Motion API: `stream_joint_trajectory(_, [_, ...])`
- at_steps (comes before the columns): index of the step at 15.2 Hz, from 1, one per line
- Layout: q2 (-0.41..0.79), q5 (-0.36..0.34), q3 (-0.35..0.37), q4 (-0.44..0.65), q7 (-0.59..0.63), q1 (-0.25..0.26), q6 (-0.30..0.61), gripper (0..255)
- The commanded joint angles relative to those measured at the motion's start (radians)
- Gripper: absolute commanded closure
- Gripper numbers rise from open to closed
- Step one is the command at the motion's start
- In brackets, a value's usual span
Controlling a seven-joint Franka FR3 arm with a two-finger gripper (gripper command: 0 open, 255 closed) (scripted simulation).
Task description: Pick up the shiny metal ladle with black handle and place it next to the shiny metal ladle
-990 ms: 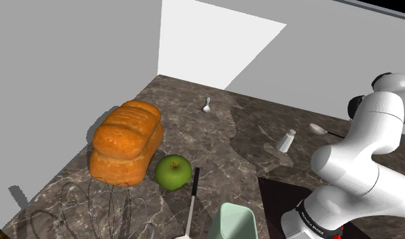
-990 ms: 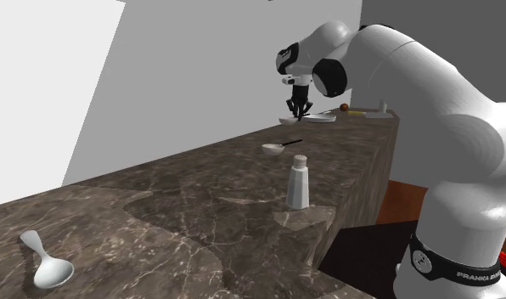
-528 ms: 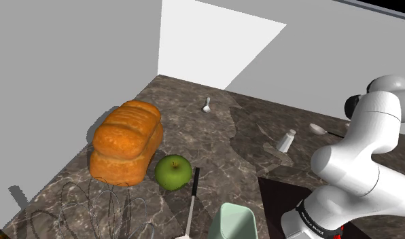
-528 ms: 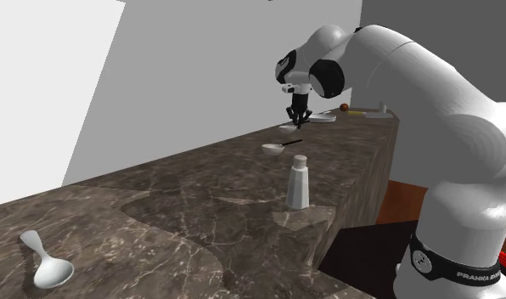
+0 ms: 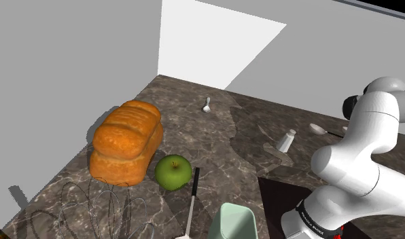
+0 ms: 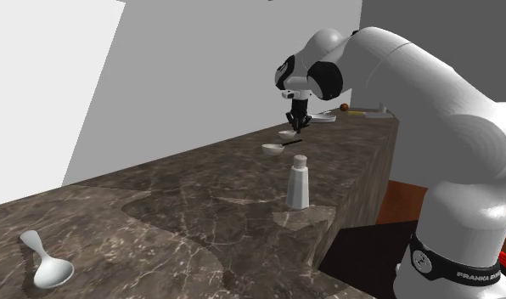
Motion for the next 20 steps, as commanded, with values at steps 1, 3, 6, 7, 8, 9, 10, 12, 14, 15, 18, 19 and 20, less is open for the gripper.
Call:
stream_joint_trajectory(1, [0.000,0.000,0.000,-0.001,0.000,0.001,0.001,255])
stream_joint_trajectory(3, [0.000,0.000,0.000,-0.001,0.000,0.001,0.001,255])
stream_joint_trajectory(6, [0.000,0.000,0.000,-0.001,0.000,0.001,0.001,0])
stream_joint_trajectory(7, [0.000,0.000,0.000,-0.001,0.000,0.001,0.001,0])
stream_joint_trajectory(8, [0.000,0.000,0.000,-0.001,0.000,0.001,0.001,0])
stream_joint_trajectory(9, [0.000,0.000,0.000,-0.001,0.000,0.001,0.001,0])
stream_joint_trajectory(10, [0.000,0.000,0.000,-0.001,0.000,0.001,0.001,0])
stream_joint_trajectory(12, [-0.034,-0.013,-0.013,0.005,0.006,0.007,-0.037,0])
stream_joint_trajectory(14, [-0.061,-0.025,-0.023,0.018,0.012,0.009,-0.075,0])
stream_joint_trajectory(15, [-0.061,-0.025,-0.023,0.018,0.012,0.009,-0.075,0])
stream_joint_trajectory(18, [-0.061,-0.025,-0.023,0.018,0.012,0.009,-0.075,0])
stream_joint_trajectory(19, [-0.061,-0.025,-0.023,0.018,0.012,0.009,-0.075,0])
stream_joint_trajectory(20, [-0.061,-0.025,-0.023,0.018,0.012,0.009,-0.075,0])
